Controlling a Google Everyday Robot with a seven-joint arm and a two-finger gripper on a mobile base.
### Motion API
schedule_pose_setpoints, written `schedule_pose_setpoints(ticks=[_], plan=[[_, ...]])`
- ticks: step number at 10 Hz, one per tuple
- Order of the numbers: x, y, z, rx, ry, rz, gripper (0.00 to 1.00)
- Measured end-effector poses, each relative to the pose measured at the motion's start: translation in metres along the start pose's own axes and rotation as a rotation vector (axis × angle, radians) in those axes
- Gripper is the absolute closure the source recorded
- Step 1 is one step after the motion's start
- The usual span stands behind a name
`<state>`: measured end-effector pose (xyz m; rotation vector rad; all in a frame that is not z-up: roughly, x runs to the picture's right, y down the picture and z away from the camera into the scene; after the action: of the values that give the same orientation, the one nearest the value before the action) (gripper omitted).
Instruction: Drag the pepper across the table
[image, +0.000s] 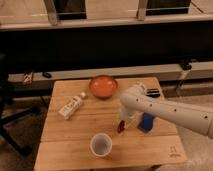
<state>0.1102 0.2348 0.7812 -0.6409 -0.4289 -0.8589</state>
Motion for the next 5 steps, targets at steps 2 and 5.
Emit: schedule_pose_setpoints(ticks=[2,5], plan=[[0.003,0.01,-0.006,-0.004,0.011,0.013,1.0],[0.007,0.025,-0.01,-0.011,0.016,0.035,1.0]])
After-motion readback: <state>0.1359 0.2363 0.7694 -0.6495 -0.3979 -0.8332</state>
